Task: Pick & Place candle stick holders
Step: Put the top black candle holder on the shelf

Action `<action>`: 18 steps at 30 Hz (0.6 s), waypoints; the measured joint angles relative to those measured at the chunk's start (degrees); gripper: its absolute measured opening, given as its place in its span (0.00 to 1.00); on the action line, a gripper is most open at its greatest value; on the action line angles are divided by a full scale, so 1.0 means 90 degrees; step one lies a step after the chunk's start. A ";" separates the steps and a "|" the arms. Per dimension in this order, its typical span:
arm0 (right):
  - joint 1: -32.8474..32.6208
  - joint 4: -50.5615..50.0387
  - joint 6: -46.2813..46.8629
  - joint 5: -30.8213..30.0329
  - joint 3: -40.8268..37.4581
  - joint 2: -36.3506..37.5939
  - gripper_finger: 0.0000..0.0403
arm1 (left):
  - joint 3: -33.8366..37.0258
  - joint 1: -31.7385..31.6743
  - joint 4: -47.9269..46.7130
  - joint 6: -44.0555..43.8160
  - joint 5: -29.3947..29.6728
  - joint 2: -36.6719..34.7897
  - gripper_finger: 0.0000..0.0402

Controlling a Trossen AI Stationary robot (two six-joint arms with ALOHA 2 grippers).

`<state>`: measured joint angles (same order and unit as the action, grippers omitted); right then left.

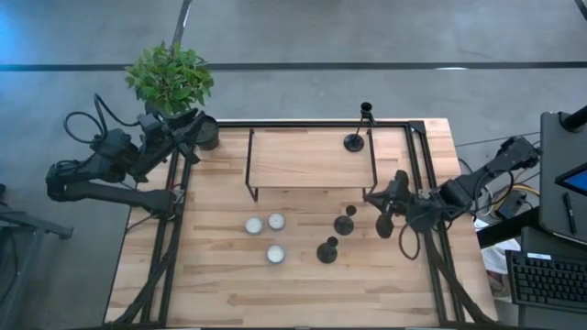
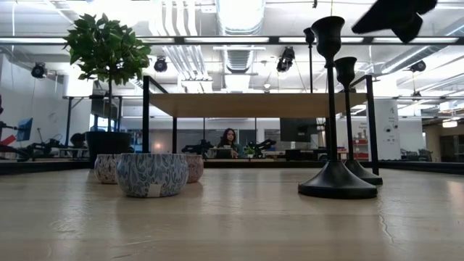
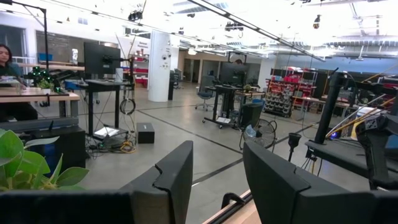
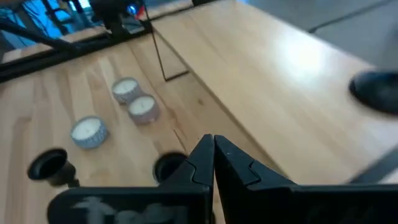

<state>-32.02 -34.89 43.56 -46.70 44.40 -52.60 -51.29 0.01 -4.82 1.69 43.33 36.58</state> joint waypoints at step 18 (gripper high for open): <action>-0.1211 0.2799 0.1676 -0.0646 -0.2448 -0.0001 0.27 | -0.0001 0.0000 0.0000 0.0002 0.0000 0.0001 0.37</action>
<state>-42.92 -9.69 58.65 -52.52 22.37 -52.61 -51.29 0.01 -4.82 1.71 43.33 36.59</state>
